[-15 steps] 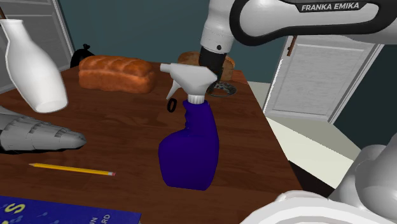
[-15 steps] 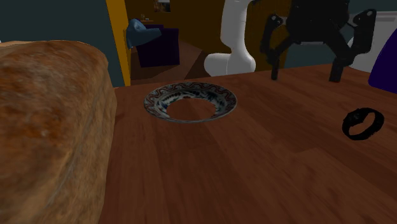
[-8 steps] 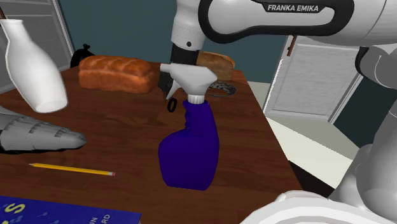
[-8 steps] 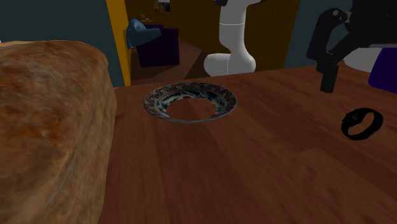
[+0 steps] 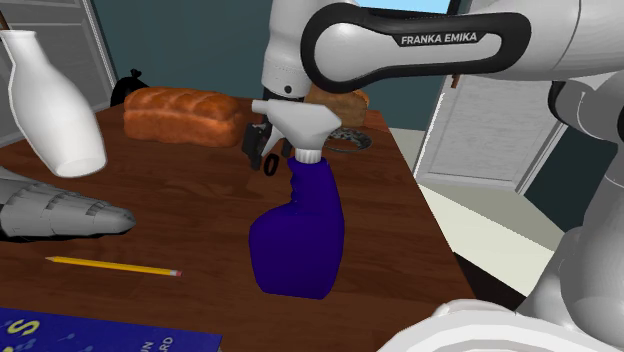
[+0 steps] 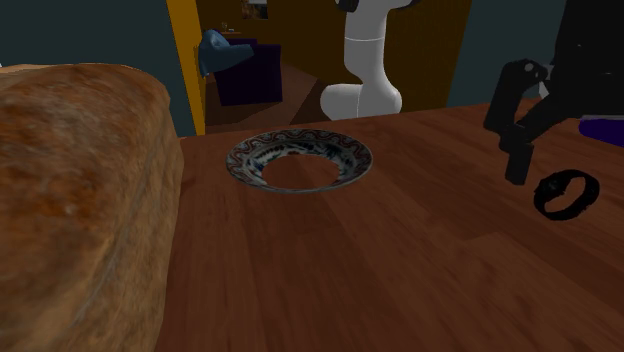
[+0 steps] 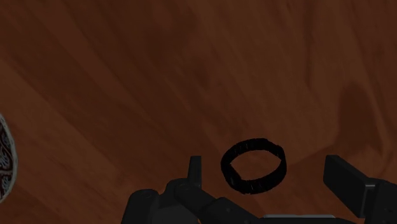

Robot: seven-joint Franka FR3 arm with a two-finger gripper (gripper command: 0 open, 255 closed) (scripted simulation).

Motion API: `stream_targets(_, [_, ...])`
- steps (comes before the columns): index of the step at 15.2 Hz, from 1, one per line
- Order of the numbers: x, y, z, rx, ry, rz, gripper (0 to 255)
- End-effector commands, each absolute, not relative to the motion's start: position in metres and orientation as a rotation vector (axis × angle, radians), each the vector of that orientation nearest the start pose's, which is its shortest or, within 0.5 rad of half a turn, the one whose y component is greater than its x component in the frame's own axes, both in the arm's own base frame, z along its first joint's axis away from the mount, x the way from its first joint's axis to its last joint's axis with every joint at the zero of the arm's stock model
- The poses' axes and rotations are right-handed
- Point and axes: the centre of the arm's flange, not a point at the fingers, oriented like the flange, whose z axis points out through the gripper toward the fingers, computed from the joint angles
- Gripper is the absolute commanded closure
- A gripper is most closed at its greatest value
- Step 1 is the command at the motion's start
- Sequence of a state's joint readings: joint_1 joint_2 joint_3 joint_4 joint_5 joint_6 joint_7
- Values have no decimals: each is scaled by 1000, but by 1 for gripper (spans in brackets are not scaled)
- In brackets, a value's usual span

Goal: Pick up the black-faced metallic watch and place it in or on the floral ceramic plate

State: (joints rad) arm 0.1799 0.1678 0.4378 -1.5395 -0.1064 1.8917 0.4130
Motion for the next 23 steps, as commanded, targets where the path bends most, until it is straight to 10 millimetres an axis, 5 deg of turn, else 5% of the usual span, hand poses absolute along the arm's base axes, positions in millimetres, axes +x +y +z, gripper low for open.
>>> stream_targets(1, [529, 341, 578, -3040, -329, -294, 0])
stream_targets(7, [529, 341, 578, -3041, -329, -294, 0])
stream_targets(8, [529, 341, 578, -3041, -329, -294, 255])
stream_targets(17, [529, 341, 578, -3041, -329, -294, 255])
stream_targets(23, [529, 341, 610, -3040, -329, -294, 255])
